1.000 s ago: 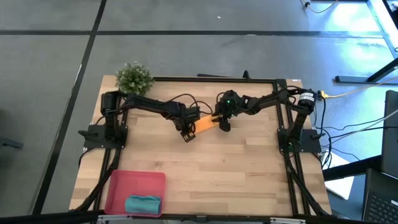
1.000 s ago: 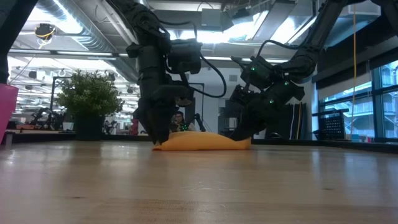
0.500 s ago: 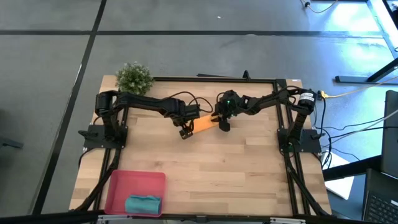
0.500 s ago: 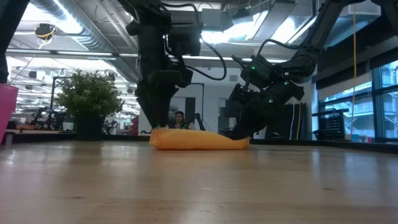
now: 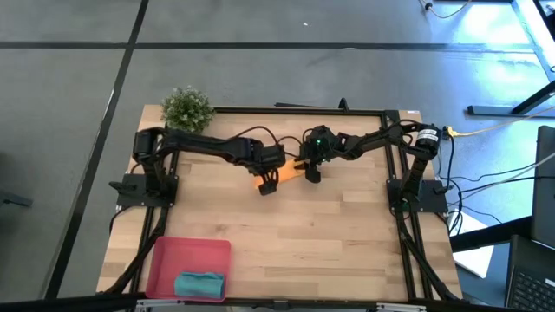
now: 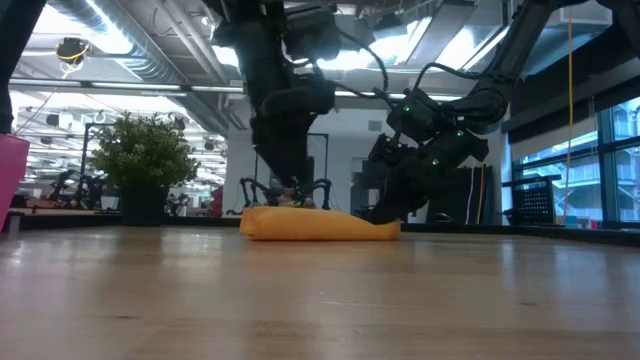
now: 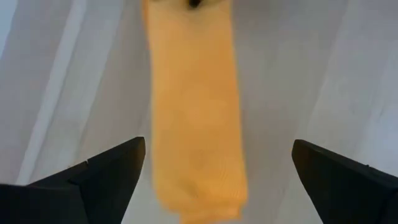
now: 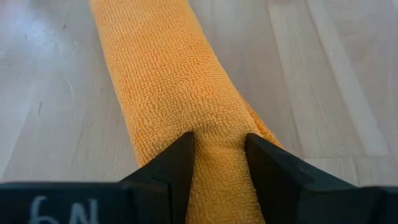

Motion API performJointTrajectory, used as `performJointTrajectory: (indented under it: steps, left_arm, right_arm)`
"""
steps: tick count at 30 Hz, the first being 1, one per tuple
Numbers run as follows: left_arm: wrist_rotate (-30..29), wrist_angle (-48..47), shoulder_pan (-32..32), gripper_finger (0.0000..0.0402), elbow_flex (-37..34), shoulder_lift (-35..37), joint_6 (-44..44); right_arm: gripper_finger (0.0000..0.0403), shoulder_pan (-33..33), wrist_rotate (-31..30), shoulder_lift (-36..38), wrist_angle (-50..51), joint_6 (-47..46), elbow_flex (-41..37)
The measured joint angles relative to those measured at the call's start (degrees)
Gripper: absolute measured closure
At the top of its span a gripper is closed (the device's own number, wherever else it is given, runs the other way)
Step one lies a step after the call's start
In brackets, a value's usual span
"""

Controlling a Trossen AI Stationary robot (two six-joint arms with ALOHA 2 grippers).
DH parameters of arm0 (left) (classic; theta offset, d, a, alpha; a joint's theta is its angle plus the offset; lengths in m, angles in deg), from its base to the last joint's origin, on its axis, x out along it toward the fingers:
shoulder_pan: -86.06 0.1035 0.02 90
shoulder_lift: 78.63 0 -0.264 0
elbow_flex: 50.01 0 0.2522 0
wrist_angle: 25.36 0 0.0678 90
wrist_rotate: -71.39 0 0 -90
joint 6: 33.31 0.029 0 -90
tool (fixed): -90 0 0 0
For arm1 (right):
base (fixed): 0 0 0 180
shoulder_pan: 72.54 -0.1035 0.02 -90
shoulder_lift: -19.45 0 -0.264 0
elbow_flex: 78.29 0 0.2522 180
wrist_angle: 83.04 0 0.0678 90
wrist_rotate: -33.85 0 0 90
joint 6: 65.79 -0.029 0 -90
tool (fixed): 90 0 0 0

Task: Roll microfiber towels into tight, uniform cylinder then place into a basket
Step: Put the orange microfiber towel into the red bin

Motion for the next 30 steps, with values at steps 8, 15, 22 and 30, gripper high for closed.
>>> performJointTrajectory:
  steps: [8, 15, 22, 30]
  left_arm:
    - [-4.52, 8.63, -0.06, 0.0002, 0.02, -5.77, 7.51]
    - [-5.51, 10.56, 0.40, 0.0002, 0.02, -9.13, 10.77]
    - [-4.31, 11.46, 1.25, 0.0002, 0.02, -9.83, 10.53]
    - [-4.03, 12.90, 1.50, 0.0002, -0.41, -11.35, 10.02]
  right_arm:
    - [0.0253, 0.00, 0.00, 0.00, -0.04, 0.00, 0.00]
    - [0.0253, 0.00, 0.00, 0.00, -0.07, 0.00, 0.00]
    - [0.0253, 0.02, 0.00, 0.00, -0.05, -0.02, 0.00]
    - [0.0253, 0.02, 0.00, 0.02, -0.11, -0.02, 0.00]
